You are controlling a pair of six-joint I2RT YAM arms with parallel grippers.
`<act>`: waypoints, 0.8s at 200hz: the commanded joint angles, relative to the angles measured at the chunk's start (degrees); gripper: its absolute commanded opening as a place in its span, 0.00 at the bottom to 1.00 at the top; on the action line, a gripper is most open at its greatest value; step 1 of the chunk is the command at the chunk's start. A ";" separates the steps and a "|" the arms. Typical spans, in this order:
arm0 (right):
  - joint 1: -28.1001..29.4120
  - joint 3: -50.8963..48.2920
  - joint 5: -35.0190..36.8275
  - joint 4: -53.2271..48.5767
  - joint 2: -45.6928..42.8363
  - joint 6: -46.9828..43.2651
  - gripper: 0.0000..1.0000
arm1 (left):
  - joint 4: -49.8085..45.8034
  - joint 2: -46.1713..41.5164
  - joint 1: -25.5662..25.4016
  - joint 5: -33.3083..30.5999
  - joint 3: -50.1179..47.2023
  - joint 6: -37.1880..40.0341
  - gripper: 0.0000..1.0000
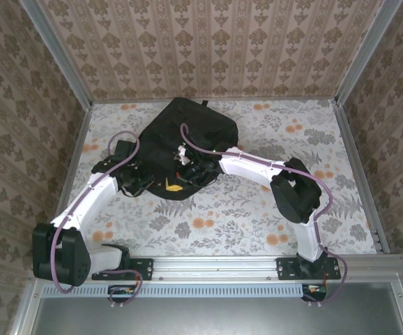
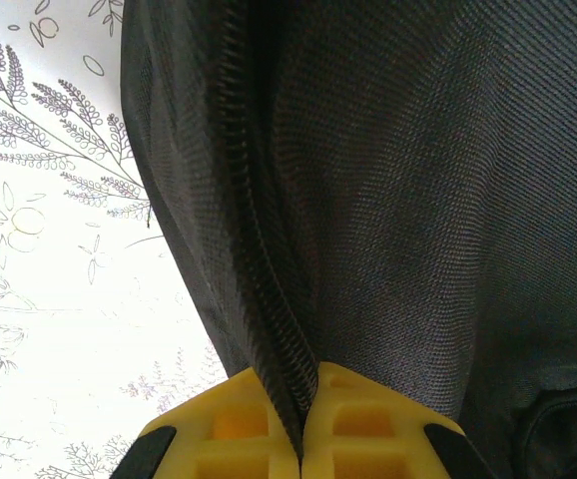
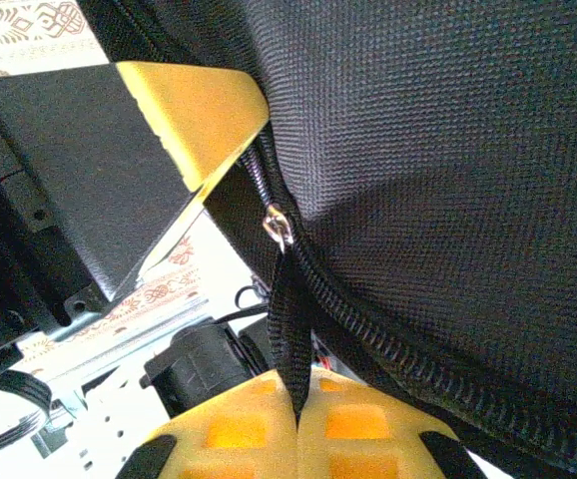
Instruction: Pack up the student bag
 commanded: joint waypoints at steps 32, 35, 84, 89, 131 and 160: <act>-1.53 0.56 -1.43 -2.24 -3.66 0.74 0.00 | -3.50 -1.65 0.11 -8.00 -2.00 2.88 0.00; -1.72 0.44 -1.69 -1.85 -3.51 1.30 0.00 | -3.51 -1.76 0.07 -8.14 -1.93 2.88 0.00; -3.00 2.65 -6.14 -1.83 -1.04 5.40 0.00 | -4.74 -4.98 -2.11 -11.99 -1.02 4.71 0.00; -3.21 2.51 -6.24 -2.14 -1.03 5.29 0.00 | -4.83 -5.11 -2.07 -12.09 -1.02 4.88 0.00; -4.20 0.65 -5.84 -4.67 -2.29 2.96 0.00 | -5.29 -5.82 -2.27 -12.61 -1.36 6.53 0.00; -3.72 1.40 -5.29 -3.91 -2.18 1.02 0.00 | -0.99 -6.07 -4.44 -8.34 -2.18 6.30 0.00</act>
